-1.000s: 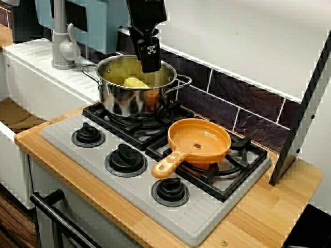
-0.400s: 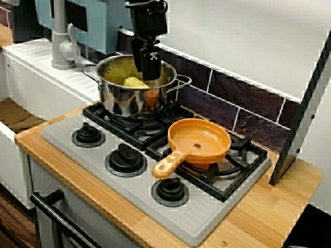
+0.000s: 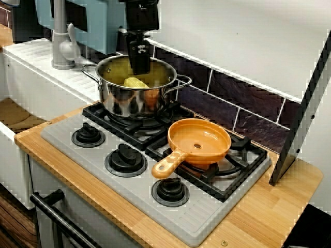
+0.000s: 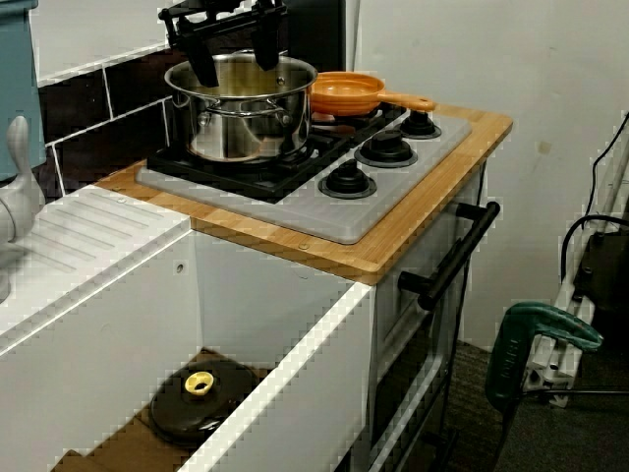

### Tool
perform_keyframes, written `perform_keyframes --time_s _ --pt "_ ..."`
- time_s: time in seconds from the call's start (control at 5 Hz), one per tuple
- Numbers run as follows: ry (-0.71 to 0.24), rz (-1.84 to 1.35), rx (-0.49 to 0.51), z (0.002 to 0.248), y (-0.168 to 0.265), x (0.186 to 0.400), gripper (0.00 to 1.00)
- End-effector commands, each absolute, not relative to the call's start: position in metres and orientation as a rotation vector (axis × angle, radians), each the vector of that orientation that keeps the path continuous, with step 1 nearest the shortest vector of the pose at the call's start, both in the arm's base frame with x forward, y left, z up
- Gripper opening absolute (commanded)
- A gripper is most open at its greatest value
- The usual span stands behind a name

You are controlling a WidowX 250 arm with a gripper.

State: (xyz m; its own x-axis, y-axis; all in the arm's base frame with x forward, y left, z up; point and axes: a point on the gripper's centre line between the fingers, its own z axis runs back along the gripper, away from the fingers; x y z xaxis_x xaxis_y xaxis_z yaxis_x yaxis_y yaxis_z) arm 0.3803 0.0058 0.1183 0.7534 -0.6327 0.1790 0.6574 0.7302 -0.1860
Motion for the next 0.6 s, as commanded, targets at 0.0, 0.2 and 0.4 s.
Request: perform_keyframes --time_s 0.0,0.2,0.4 --pt "-0.151 -0.980 -0.208 0.162 -0.019 0.350 1.00" --pt "-0.143 -1.012 -0.177 0.161 -0.032 0.342 1.00" --pt "-0.132 -1.015 -0.167 0.160 -0.035 0.347 1.00"
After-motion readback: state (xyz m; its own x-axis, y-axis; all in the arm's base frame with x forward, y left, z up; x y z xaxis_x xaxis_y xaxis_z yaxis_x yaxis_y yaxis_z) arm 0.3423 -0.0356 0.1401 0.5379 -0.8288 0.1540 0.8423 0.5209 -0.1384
